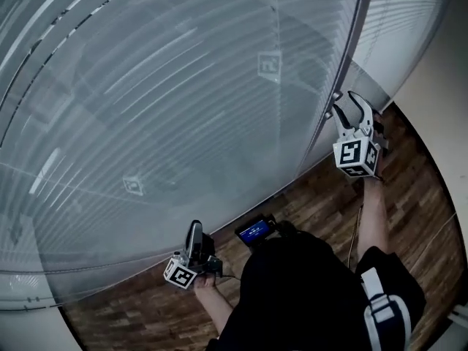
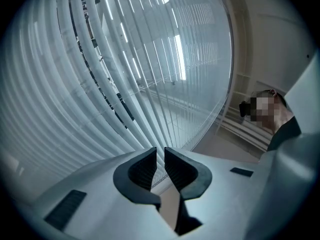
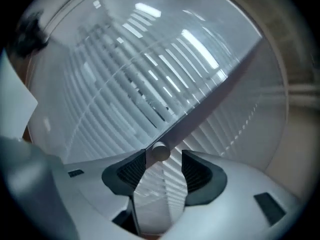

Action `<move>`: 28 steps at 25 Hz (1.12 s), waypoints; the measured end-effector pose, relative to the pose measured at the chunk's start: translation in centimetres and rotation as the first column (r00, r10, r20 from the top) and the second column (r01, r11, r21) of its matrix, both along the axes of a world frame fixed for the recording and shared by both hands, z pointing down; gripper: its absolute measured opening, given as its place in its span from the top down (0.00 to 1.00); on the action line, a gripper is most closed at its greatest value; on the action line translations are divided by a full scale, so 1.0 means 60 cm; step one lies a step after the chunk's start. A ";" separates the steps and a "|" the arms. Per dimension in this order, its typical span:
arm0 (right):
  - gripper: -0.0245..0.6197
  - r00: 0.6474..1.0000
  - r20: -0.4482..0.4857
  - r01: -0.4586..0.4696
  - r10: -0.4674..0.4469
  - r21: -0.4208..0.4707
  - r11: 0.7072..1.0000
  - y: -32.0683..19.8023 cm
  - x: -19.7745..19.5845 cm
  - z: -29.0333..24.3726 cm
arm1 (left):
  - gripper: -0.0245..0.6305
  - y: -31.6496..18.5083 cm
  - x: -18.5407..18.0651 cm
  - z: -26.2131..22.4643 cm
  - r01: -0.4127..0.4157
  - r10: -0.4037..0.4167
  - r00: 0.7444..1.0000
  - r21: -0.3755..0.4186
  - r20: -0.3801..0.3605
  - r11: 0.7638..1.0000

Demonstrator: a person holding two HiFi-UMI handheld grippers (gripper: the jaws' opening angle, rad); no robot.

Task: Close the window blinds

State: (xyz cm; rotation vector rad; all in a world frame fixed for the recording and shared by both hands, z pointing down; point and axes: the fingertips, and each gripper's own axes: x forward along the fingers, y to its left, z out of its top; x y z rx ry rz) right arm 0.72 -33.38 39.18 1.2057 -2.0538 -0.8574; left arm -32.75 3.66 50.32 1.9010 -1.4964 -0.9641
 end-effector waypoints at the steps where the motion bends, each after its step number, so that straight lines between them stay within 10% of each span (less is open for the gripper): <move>1: 0.64 0.991 0.137 0.017 -0.006 -0.079 0.997 -0.001 0.002 0.000 | 0.88 0.000 0.002 -0.001 0.001 -0.001 1.000 0.001 0.002 1.000; 7: 0.64 0.731 0.682 0.272 0.037 -0.340 0.900 -0.012 0.009 0.005 | 0.88 -0.006 0.013 -0.001 -0.003 0.003 1.000 -0.006 0.008 1.000; 10: 0.64 0.613 0.786 0.369 0.077 -0.372 0.852 -0.023 0.005 0.007 | 0.88 -0.006 0.017 -0.003 0.000 0.000 1.000 -0.001 0.013 1.000; 14: 0.75 0.557 0.824 0.395 0.102 -0.371 0.840 -0.030 0.016 0.004 | 0.88 -0.007 0.025 -0.007 -0.011 0.011 1.000 0.011 0.012 1.000; 17: 0.76 0.625 0.778 0.350 0.072 -0.361 0.865 -0.027 0.015 0.001 | 0.88 -0.003 0.020 -0.006 -0.003 0.003 1.000 -0.001 0.011 1.000; 22: 0.77 0.970 0.239 0.078 -0.040 -0.153 0.985 -0.012 -0.004 0.004 | 0.88 0.001 0.017 0.008 0.006 -0.006 1.000 -0.009 -0.002 1.000; 28: 0.77 0.997 -0.065 0.048 -0.047 0.001 0.999 -0.006 -0.019 0.002 | 0.88 0.000 0.010 0.015 0.005 -0.005 1.000 -0.009 -0.022 1.000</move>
